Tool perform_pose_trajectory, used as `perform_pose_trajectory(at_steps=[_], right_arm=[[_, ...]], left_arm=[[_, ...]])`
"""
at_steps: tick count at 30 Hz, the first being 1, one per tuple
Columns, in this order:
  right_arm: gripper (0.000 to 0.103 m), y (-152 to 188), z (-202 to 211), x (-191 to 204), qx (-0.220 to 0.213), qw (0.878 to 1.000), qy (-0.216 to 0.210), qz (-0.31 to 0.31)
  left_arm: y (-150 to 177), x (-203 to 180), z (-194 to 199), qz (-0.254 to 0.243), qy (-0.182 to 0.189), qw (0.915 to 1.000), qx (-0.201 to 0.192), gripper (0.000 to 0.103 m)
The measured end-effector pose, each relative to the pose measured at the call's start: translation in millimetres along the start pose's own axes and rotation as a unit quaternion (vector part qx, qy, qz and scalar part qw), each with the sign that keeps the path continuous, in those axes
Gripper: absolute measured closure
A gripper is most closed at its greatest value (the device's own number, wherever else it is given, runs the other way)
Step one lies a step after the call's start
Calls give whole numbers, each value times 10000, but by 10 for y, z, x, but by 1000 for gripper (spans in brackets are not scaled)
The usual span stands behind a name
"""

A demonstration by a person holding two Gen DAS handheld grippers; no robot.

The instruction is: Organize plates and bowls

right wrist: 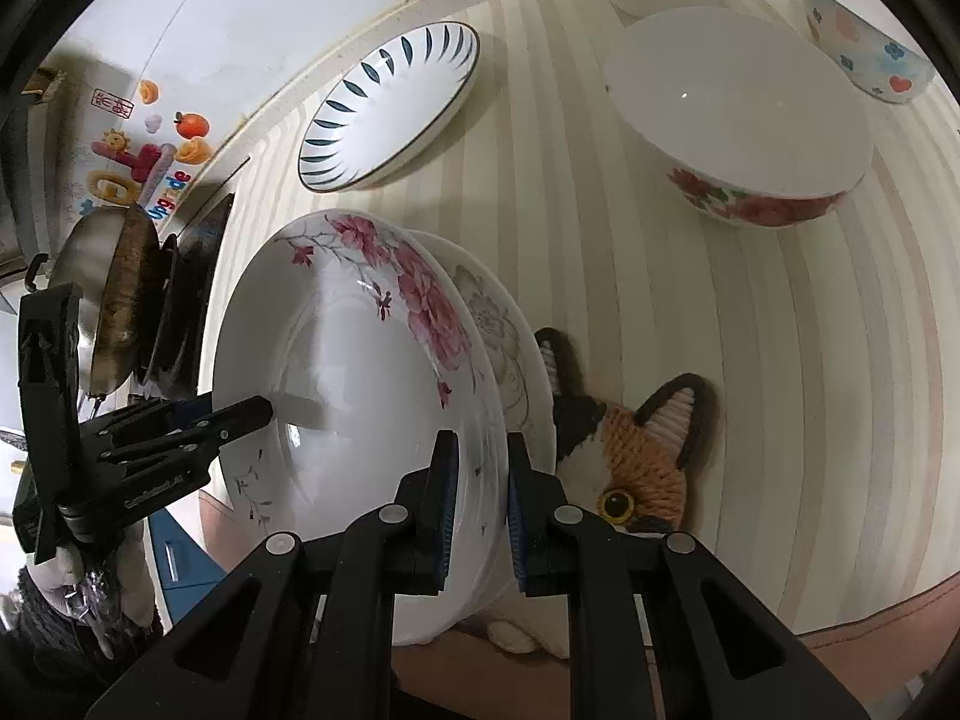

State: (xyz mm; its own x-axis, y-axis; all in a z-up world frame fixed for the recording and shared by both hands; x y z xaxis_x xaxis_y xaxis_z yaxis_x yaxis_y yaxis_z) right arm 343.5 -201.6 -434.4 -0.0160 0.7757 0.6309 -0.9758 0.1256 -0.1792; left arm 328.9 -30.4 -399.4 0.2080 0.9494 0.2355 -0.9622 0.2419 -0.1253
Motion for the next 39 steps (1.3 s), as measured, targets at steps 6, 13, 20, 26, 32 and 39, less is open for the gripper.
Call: perform_pose_trajectory(at_steps=[6,13,20,26,32,39], right_arm=[[86,-35,-78,-1,139,9999,69,26],[86,-83,-92,-24,284,9995,71,-71],[86,-63,-161,-23,495,9986,161,-44],[86,-34,-157,-44,574,9980,70,-248],[84,-26,-105,-3,638,9974,229,-236],[84,-2,79,58,622,9970,401,-206]], left_arm=[[-21,-44,-81,-98,-155,9998,76,70],[-47,-130,-114,-249,-323,9992,58,70],[-41,-152,-80,-167,-249,9995,96,70],[-30,-82,-48,-5,-62,9999,142,70],[5,-9,110,206,79,9997,89,70],[35,129,429,432,288,9986,-43,70]])
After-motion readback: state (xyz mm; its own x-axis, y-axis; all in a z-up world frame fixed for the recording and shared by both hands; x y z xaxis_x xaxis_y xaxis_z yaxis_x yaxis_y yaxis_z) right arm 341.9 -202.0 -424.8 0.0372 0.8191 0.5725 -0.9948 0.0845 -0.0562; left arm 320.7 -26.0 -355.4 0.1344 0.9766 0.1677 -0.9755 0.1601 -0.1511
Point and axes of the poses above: each gripper's, at about its wrist camera, not at the fingertips, and z roughly against the way its jaws point, x to its left, y to its underside, the point moved 4 cm from there along -z, roughly the way its jaws point, and after that the axes turned 14 degrees about -y, right-handed, at the moved point
